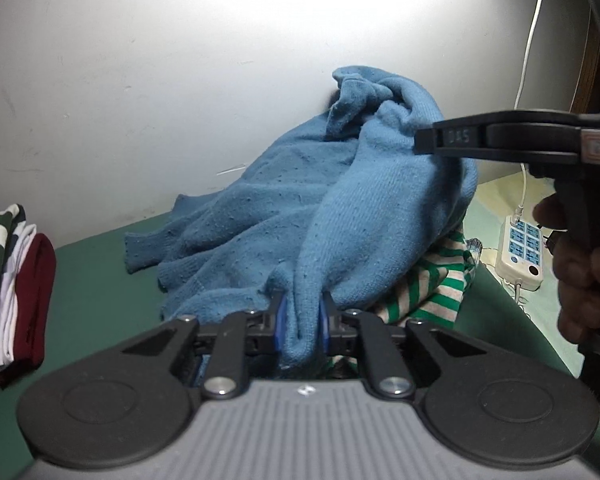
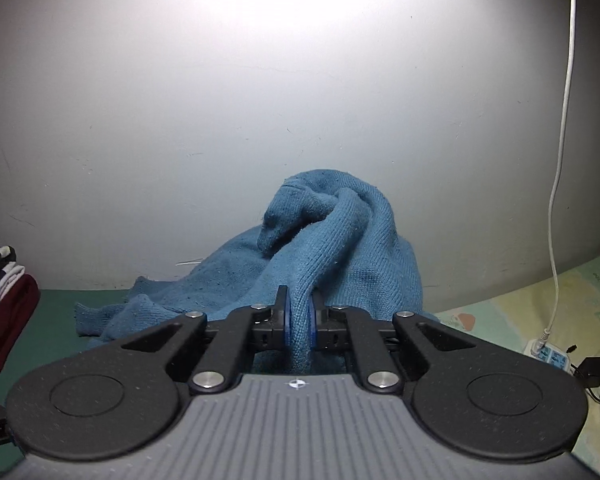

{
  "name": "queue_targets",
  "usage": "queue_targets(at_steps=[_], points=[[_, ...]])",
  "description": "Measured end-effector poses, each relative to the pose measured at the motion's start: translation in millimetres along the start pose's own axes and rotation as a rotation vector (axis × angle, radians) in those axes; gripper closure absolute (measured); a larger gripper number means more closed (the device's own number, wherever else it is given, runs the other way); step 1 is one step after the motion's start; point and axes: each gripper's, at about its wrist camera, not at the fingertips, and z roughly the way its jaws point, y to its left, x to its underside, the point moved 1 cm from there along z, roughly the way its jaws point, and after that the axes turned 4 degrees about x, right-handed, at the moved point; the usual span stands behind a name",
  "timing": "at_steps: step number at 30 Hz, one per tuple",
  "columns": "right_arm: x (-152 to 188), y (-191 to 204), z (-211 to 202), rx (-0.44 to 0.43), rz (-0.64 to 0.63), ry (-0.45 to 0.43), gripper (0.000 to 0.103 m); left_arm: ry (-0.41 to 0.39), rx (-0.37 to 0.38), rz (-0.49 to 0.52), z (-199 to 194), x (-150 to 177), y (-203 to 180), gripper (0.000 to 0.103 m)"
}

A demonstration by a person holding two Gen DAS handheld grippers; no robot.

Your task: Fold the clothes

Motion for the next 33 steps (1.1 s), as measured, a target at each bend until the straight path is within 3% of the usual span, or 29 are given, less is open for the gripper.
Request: queue_targets(at_steps=[7,14,15,17,18,20,22,26,27,29,31,33], points=[[17,11,-61,-0.064,-0.117,-0.006,0.095,-0.013,-0.018,-0.031,-54,23,10,0.092],[64,25,-118,-0.143,-0.17,0.085,0.095,0.055,-0.041,-0.05,-103,85,13,0.093],[70,28,-126,-0.148,-0.176,0.095,0.095,0.068,-0.041,-0.05,-109,94,11,0.103],[82,37,-140,-0.157,-0.194,0.113,0.097,0.096,-0.032,-0.051,-119,112,7,0.103],[89,41,-146,-0.178,-0.198,0.135,0.103,0.106,-0.026,-0.049,-123,120,5,0.103],[106,49,-159,-0.229,-0.2,0.185,0.103,0.11,-0.035,-0.026,-130,134,-1,0.1],[126,63,-172,-0.23,-0.282,0.179,0.103,0.116,-0.046,-0.005,-133,139,-3,0.1],[114,48,-162,-0.143,-0.24,0.149,0.097,0.086,-0.055,0.029,-135,127,-7,0.084],[106,44,-156,-0.112,-0.225,0.137,0.086,0.07,-0.061,0.043,-134,121,-9,0.081],[89,33,-144,-0.039,-0.193,0.08,0.052,0.032,-0.066,0.081,-131,108,-18,0.072],[69,17,-132,0.018,-0.135,0.041,0.051,-0.008,-0.072,0.129,-126,94,-27,0.062],[51,-3,-120,0.054,-0.028,0.029,0.05,-0.051,-0.082,0.207,-117,78,-38,0.044]])
